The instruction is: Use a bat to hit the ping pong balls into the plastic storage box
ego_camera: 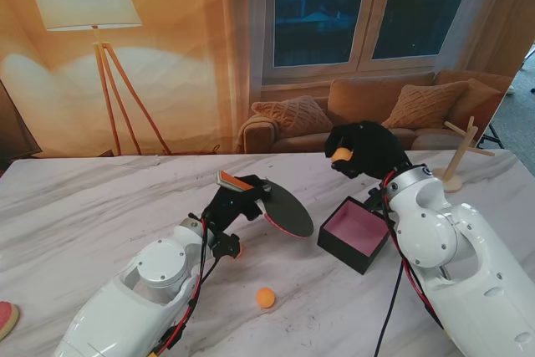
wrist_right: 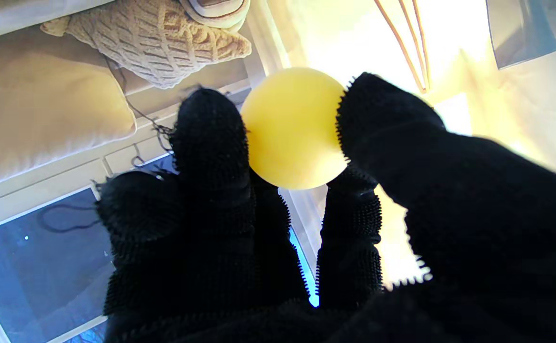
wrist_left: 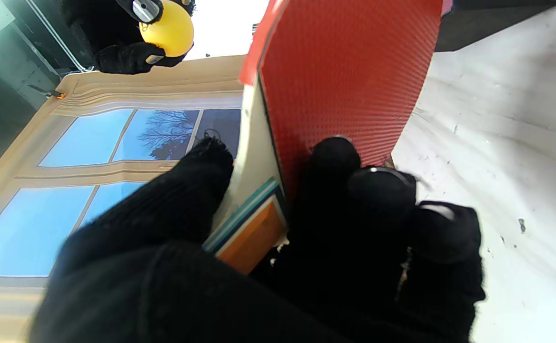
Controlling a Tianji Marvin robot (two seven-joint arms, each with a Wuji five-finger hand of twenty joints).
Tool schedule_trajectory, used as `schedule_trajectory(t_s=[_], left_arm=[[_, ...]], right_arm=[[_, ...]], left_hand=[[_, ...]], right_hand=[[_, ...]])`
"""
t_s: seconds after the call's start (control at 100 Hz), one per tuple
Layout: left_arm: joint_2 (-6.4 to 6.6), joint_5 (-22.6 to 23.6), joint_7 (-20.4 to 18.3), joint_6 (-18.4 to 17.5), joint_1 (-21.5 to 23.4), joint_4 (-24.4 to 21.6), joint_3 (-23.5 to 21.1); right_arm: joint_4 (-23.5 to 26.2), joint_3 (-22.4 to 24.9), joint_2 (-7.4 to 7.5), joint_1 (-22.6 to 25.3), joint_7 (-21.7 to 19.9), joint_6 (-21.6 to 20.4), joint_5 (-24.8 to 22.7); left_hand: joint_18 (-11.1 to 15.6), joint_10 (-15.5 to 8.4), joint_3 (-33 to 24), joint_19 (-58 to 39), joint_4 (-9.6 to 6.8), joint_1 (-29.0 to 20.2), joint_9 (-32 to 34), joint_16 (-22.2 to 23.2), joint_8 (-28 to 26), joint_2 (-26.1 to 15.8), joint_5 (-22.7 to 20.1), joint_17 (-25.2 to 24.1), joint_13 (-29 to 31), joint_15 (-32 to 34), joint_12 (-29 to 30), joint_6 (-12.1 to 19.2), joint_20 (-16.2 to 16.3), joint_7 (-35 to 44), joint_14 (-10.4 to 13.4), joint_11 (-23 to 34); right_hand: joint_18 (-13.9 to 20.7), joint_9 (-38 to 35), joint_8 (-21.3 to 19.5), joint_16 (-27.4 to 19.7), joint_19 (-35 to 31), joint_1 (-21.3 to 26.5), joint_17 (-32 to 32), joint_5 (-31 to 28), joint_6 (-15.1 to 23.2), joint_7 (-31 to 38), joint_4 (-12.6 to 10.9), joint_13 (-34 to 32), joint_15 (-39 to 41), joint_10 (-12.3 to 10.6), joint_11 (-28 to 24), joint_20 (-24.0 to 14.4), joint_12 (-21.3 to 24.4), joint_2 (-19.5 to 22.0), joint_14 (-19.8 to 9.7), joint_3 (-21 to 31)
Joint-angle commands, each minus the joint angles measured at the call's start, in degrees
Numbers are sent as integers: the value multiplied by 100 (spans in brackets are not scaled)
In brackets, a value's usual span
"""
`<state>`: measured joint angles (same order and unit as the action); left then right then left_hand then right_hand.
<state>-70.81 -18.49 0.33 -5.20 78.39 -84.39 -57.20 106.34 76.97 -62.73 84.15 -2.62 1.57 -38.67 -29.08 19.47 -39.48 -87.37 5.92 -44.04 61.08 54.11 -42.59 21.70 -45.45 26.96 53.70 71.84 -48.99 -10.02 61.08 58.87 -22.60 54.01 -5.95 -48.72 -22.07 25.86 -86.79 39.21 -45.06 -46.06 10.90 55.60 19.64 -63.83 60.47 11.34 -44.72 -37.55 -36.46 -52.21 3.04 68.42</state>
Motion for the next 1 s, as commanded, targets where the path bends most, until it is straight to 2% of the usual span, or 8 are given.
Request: schedule_trajectory(t_s=[0.0,0.36,0.99], left_arm=[[-48,-43,-88,-48,-11,32,19],[-65,-39,-40,-180,-29,75,76],[136,4,-778,-435,-87,72,134]], right_arm=[[35,-5,-19,22,-109,31,43],[-8,-45,-23,44,-202,192,254],[88,-37,-39,53,-244,348,472]], left_hand=[[507,-272,-544,193,-56,80,-82,82,-130,-70,-320,-273,-108,31,-163,103,278,273,-507,-120],[547,-228,-505,185,-16,41,-158,118,-157,-83,-245,-264,-131,45,-200,108,323,257,-457,-147],[673,-185,-349,450,77,-185,-513,54,255,77,38,-582,-508,-335,-52,200,226,102,-459,-461]], right_hand=[[193,-640,-338,78,-41,753,48,-736,-246,938,-422,-41,-151,-734,-505,-91,-366,677,-247,492],[200,-657,-354,85,-30,762,43,-757,-245,915,-434,-54,-170,-720,-480,-101,-381,675,-232,477],[154,-614,-348,103,-39,720,109,-688,-270,874,-427,-5,-184,-689,-434,-131,-394,746,-207,419]])
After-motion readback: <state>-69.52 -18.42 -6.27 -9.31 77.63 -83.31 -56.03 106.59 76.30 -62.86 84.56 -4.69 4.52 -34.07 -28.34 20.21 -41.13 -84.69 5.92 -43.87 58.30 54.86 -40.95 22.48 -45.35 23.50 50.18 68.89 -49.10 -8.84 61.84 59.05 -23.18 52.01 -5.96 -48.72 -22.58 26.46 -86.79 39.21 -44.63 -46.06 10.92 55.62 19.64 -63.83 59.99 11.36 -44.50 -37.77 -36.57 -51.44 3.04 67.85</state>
